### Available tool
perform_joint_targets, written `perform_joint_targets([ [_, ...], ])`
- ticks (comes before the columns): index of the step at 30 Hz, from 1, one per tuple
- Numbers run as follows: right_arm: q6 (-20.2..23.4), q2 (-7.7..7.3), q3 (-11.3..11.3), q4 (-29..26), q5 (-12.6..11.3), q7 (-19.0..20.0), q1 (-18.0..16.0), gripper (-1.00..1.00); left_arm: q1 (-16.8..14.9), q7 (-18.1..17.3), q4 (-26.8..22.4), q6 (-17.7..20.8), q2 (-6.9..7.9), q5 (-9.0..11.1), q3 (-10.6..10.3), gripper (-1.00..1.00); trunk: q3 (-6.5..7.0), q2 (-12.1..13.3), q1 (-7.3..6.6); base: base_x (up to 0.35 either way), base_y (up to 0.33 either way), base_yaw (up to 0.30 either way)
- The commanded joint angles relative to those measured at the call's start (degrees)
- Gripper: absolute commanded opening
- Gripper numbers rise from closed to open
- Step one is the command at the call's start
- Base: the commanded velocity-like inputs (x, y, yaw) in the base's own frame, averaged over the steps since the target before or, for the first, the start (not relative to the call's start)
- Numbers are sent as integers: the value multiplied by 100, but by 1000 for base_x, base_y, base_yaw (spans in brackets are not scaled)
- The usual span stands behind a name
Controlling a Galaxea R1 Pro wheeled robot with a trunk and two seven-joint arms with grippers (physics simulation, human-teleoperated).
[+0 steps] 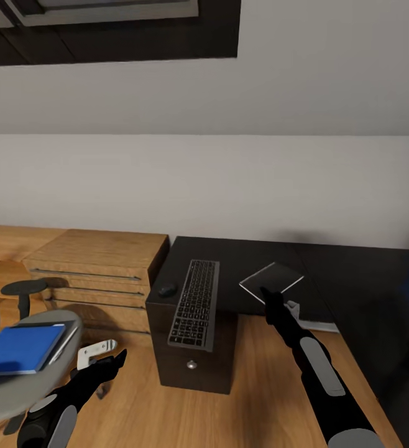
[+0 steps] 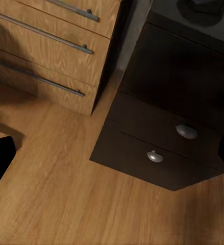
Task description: In the bedroom, organize the workspace by keeping the computer under the desk, ensuring the monitor is on the desk, placing the keyboard on the desk next to the monitor, placing the mouse on the desk next to the keyboard, moving the folder from the swivel chair onto the desk next to the mouse, stacking the notebook on top of the folder with the pen on top of the notebook, and positioning the swivel chair next to the desk.
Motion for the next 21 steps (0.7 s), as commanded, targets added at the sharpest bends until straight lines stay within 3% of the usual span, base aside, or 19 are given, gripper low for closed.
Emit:
perform_joint_targets([
  [1,38,3,-19,1,-55,33,-3,-100,-3,45,-6,25,3,61,-2,100,-6,-3,2,147,108,0],
  [6,40,-2,-23,1,-65,38,13,-100,-3,51,-34,32,2,61,14,100,-6,-3,2,72,53,0],
  [13,30,4,-23,91,-377,24,63,-100,-3,77,-139,19,-20,61,18,100,-6,-3,2,9,7,0],
  [21,20,-15,-32,181,-432,23,67,-100,-3,80,-155,16,-19,61,15,100,-150,-324,178,1,0,0],
])
